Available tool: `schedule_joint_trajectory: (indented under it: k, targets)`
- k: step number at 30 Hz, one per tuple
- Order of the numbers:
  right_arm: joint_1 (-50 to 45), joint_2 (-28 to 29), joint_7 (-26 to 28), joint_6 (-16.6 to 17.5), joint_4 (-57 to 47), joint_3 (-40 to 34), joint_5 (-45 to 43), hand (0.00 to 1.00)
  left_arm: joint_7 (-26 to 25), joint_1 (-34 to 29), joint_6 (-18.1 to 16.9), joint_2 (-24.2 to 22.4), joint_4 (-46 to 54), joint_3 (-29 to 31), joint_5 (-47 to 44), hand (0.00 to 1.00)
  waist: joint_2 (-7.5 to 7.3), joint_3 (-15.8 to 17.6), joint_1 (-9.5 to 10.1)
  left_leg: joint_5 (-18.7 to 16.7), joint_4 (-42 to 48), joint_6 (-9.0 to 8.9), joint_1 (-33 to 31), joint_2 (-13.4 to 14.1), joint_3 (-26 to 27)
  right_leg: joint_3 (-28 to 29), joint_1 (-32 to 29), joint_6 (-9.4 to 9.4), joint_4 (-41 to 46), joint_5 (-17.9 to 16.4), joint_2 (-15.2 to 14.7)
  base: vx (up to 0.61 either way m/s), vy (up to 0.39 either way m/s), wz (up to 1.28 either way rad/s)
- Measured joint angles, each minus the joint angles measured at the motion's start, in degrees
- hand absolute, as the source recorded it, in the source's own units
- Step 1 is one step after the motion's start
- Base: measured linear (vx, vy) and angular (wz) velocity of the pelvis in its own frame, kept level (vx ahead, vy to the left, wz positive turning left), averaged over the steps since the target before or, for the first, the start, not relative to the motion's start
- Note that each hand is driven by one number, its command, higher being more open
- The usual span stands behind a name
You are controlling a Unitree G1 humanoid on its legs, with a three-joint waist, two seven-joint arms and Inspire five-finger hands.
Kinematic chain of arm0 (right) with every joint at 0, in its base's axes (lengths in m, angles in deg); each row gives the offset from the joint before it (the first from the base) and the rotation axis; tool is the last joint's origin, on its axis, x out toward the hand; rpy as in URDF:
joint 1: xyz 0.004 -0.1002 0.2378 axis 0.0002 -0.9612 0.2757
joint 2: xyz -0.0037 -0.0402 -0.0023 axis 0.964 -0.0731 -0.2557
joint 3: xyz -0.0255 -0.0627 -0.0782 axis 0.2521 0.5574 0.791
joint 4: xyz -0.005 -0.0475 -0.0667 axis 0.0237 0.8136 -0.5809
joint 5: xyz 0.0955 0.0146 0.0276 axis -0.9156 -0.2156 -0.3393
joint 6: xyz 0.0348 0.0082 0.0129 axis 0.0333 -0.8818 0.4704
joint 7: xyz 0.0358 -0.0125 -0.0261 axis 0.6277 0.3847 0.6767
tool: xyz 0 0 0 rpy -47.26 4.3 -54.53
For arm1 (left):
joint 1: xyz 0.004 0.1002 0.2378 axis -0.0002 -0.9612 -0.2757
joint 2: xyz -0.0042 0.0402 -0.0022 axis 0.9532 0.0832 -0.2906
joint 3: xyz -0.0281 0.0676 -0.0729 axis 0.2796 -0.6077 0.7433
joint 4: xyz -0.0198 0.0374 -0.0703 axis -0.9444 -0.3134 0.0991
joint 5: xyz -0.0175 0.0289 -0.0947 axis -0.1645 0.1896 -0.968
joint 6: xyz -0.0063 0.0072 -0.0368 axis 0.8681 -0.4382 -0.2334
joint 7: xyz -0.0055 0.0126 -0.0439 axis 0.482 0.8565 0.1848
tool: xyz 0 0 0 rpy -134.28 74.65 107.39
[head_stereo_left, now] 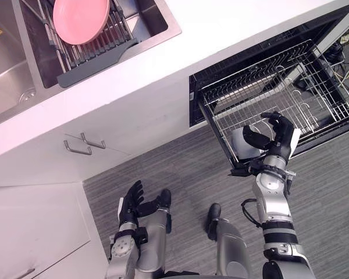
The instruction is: Walk over to the sink, pick up the cup, carry it to the dishwasher, place the cup inside the dishwasher, then close the dishwasher door
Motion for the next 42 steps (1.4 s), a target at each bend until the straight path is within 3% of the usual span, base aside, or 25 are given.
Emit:
schedule_joint_trajectory:
  k: [6,17,22,26,31,42]
  targets:
    - [-0.36,0.44,-0.01,-0.05,-1.11,0.08,0.02,0.90,-0.06,-0.01,0.01,-0.47,-0.26,-0.37,0.02,0.90,-0.12,0.07,-0.03,0.29,-1.86,-0.01,2.23,-0.11,0.18,-0.03,1.92,0.16,-1.46,0.13,0.03,0.01,0.004,-0.01]
    - [-13.10,5.75,1.46,0.21,-20.17,5.22,1.53,0.90,1.16,-0.11,0.74,-0.57,-0.84,-0.22,0.16,0.90,-2.12,0.20,-0.93,-0.42,-5.00,-0.23,8.07,-0.25,0.75,-0.31,8.37,0.68,-6.27,0.42,0.35,0.05,0.016,-0.02]
    - [-19.79,7.45,4.01,0.75,-26.71,6.29,3.78,0.90,1.48,-0.08,1.69,-0.35,-4.25,1.14,1.50,0.90,-4.35,-2.56,-2.14,-1.73,-4.99,-0.10,10.17,-0.19,0.77,-0.71,11.86,1.15,-9.29,0.67,0.72,0.08,0.016,-0.01]
    - [-24.11,8.29,6.51,3.23,-31.57,6.39,3.79,0.90,2.24,-0.36,2.21,-0.31,-8.26,1.90,2.19,0.90,-5.16,-7.44,-3.02,-2.66,-5.87,0.06,12.99,-0.33,0.92,-1.14,15.37,1.41,-11.80,0.80,0.82,0.08,0.013,-0.01]
    - [-26.62,8.43,8.61,6.07,-34.04,6.59,3.74,0.90,2.32,-0.56,2.55,-0.37,-12.32,2.11,2.93,0.90,-5.23,-12.29,-3.28,-2.75,-7.80,0.07,16.73,-0.53,1.07,-1.23,19.17,1.80,-14.13,1.03,0.94,0.03,0.002,-0.02]
    - [-27.67,8.24,12.67,7.72,-32.15,10.49,1.46,0.90,2.43,-0.24,2.30,1.79,-17.99,0.75,2.84,0.90,-5.06,-16.63,-3.95,-2.53,-8.54,0.39,19.49,-0.77,0.52,-1.25,24.02,2.25,-19.23,3.51,1.34,-0.01,0.004,0.00]
